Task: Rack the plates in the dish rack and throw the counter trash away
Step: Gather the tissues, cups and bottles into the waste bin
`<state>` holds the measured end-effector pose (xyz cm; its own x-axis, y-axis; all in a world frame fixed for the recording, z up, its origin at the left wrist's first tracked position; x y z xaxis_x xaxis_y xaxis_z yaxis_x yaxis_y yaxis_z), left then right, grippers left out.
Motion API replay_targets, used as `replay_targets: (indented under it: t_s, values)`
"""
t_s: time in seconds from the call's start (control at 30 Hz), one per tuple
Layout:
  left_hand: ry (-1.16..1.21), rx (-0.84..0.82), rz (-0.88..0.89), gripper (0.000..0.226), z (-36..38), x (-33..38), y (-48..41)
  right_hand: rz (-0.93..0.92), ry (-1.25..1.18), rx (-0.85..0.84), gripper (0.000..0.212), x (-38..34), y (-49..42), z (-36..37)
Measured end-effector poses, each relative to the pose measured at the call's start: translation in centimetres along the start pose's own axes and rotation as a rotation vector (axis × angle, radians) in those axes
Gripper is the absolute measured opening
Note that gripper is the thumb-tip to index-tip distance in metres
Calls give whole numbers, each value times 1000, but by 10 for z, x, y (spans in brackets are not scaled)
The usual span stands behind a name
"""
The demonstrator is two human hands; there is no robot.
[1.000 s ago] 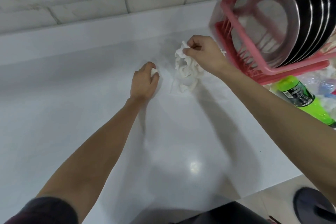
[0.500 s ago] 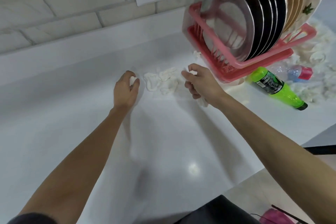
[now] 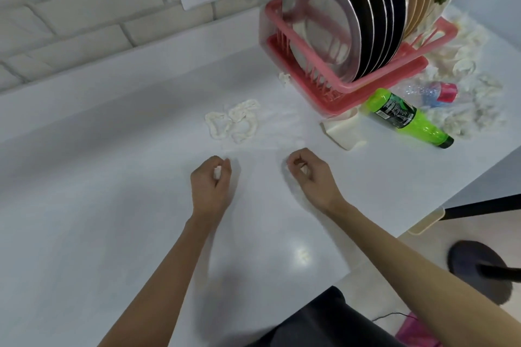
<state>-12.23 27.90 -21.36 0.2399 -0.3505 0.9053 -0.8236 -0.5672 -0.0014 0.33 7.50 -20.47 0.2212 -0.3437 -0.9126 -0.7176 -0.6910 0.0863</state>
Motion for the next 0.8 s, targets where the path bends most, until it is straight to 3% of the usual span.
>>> replay_targets:
  t_s: [0.13,0.23,0.4,0.6,0.7,0.8]
  values:
    - [-22,-61,8,37,4,8,4,-216,367,-182,27,12,27,15]
    - [-35,-80,-42,22,6,3,2,-323,533,-182,25,15,33,21]
    - [56,-136,-74,20,14,6,7,-227,496,-97,25,14,13,9]
    - [4,-210,-40,31,35,16,12,-70,191,-21,24,10,1,-4]
    - [-17,-200,-31,44,38,17,9,-88,357,-97,45,15,12,-9]
    - [-60,-194,-28,50,39,15,6,-239,569,-195,56,22,35,-3]
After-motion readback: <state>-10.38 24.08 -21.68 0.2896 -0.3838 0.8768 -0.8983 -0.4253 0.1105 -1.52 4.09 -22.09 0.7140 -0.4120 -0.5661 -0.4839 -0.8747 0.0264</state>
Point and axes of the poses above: each hand's wrist, its own y-axis away from the middle knuckle, its own z-axis out of the palm, x = y × z, the point moved 6 cm from there along -y, towards the middle knuckle, and after that the axes turned 10 degrees about -x, right-handed, at the moved point
